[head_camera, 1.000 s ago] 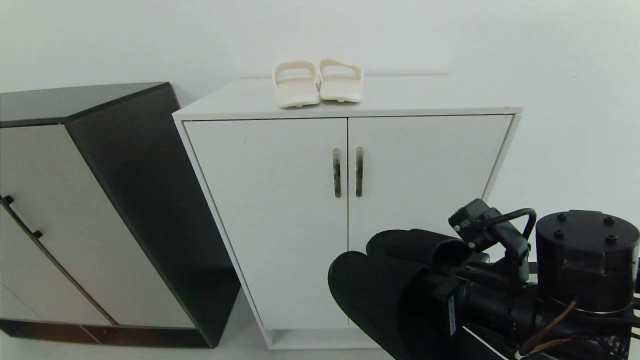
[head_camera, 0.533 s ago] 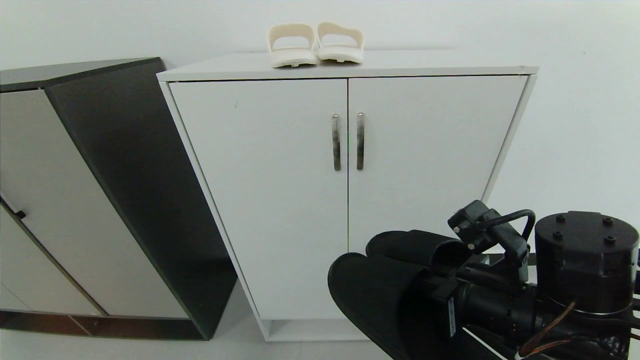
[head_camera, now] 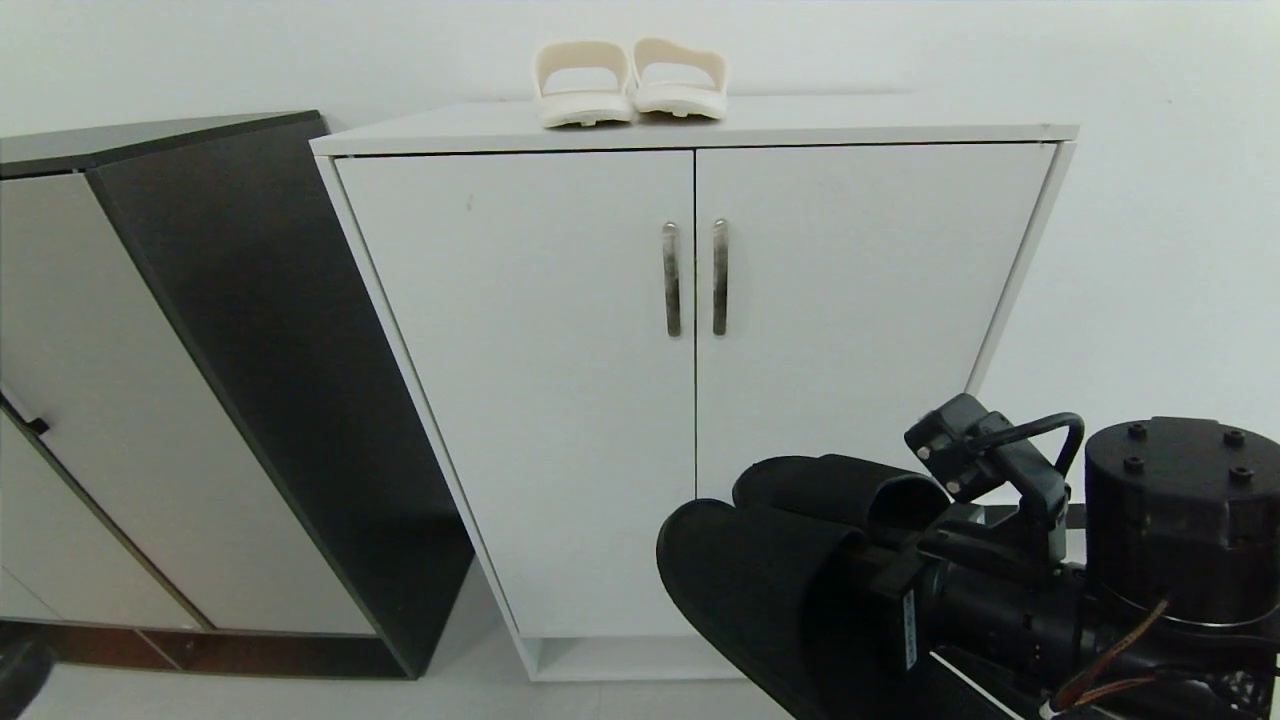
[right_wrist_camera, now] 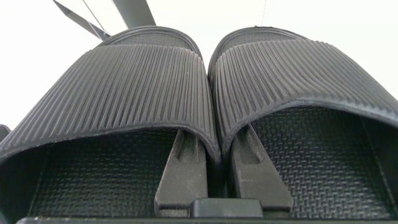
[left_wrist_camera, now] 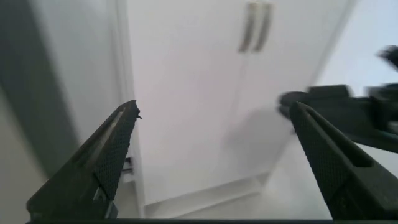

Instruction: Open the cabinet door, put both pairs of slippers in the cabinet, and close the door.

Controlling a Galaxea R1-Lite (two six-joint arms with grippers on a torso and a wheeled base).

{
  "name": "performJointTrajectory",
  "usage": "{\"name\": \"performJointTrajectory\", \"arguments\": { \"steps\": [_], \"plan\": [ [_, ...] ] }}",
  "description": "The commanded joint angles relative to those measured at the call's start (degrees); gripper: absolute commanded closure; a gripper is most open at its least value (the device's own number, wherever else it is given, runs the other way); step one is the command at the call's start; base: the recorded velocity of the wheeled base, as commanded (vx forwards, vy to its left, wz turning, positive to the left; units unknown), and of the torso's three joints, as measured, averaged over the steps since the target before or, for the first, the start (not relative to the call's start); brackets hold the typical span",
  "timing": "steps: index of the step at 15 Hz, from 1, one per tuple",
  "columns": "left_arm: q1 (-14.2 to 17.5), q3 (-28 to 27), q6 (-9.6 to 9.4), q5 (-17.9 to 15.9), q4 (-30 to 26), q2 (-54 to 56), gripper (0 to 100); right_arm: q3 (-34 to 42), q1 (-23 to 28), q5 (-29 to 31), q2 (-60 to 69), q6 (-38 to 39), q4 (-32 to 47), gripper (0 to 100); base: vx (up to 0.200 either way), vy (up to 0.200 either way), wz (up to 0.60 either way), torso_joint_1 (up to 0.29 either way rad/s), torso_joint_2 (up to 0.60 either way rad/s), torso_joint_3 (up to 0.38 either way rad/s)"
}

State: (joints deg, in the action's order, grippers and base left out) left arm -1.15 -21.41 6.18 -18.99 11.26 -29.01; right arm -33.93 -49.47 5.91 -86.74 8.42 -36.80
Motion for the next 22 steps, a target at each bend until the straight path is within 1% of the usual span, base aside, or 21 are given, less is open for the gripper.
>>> {"name": "performJointTrajectory", "arguments": {
  "steps": [1, 4, 5, 6, 7, 8, 10, 12, 13, 15, 16, 17, 19, 20, 21, 22],
  "plan": [
    [-0.44, -3.64, -0.12, -6.06, 3.94, -15.20, 0, 0.00, -0.01, 0.06, -0.01, -0.07, 0.07, 100, 0.000, 0.000, 0.00, 0.000, 0.00, 0.000],
    [-7.03, -8.04, -0.03, -5.79, 4.12, -20.82, 0, 0.44, -0.36, -0.11, -0.28, 0.01, -0.02, 100, 0.000, 0.000, 0.00, 0.000, 0.00, 0.000],
    [-11.25, -10.23, -0.03, -5.53, 4.12, -21.70, 0, 0.53, -0.36, -0.11, -0.19, 0.01, -0.11, 100, 0.000, 0.000, 0.00, 0.000, 0.00, 0.000],
    [-14.76, -12.52, 0.15, -3.86, 4.12, -23.02, 0, 0.53, -0.36, -0.11, -0.36, 0.01, -0.11, 100, 0.000, 0.000, 0.00, 0.000, 0.00, 0.000],
    [-17.49, -14.19, 0.15, -1.75, 4.12, -24.69, 0, 0.53, -0.36, -0.11, -0.45, 0.01, -0.11, 100, 0.000, 0.000, 0.00, 0.000, 0.00, 0.000],
    [-19.68, -15.68, 0.15, -0.52, 4.20, -26.97, 0, 0.53, -0.36, -0.11, -0.45, 0.01, -0.11, 100, 0.000, 0.000, 0.00, 0.000, 0.00, 0.000],
    [-22.94, -18.14, 0.15, -0.26, 5.26, -32.69, 0, 0.62, -0.36, -0.11, -0.54, 0.10, -0.02, 100, 0.000, 0.000, 0.00, 0.000, 0.00, 0.000],
    [-26.10, -21.13, 0.15, -0.08, 9.39, -39.45, 0, 0.62, -0.28, -0.11, -0.72, 0.10, -0.11, 100, 0.000, 0.000, 0.00, 0.000, 0.00, 0.000],
    [-27.42, -22.71, 0.15, 0.89, 11.59, -43.06, 0, 0.62, -0.19, -0.11, -0.72, 0.10, -0.11, 100, 0.000, 0.000, 0.00, 0.000, 0.00, 0.000],
    [-31.11, -27.46, 0.15, 3.88, 15.19, -51.23, 0, 0.62, -0.19, -0.11, -0.80, 0.10, -0.11, 100, 0.000, 0.000, 0.00, 0.000, 0.00, 0.000],
    [-33.66, -29.92, 0.15, 5.46, 16.25, -54.13, 0, 0.62, -0.19, -0.11, -0.89, 0.19, -0.11, 100, 0.000, 0.000, 0.00, 0.000, 0.00, 0.000],
    [-35.68, -32.47, 0.06, 6.16, 16.51, -56.77, 0, 0.62, -0.10, -0.11, -0.89, 0.28, -0.11, 100, 0.000, 0.000, 0.00, 0.000, 0.00, 0.000],
    [-37.35, -38.01, 0.06, 6.07, 16.25, -60.90, 0, 0.79, -0.10, -0.11, -0.89, 0.28, -0.11, 100, 0.000, 0.000, 0.00, 0.000, 0.00, 0.000],
    [-37.44, -40.03, 0.15, 5.72, 16.07, -62.57, 0, 0.88, -0.19, -0.20, -0.89, 0.37, -0.11, 100, 0.000, 0.000, 0.00, 0.000, 0.00, 0.000],
    [-37.88, -42.40, 0.41, 4.75, 16.07, -64.41, 0, 0.88, -0.28, -0.29, -0.80, 0.28, -0.11, 100, 0.000, 0.000, 0.00, 0.000, 0.00, 0.000],
    [-38.23, -44.34, 1.20, 3.44, 15.81, -65.82, 0, 0.88, -0.45, -0.29, -0.72, 0.28, -0.11, 100, 0.000, 0.000, 0.00, 0.000, 0.00, 0.000]
  ]
}}
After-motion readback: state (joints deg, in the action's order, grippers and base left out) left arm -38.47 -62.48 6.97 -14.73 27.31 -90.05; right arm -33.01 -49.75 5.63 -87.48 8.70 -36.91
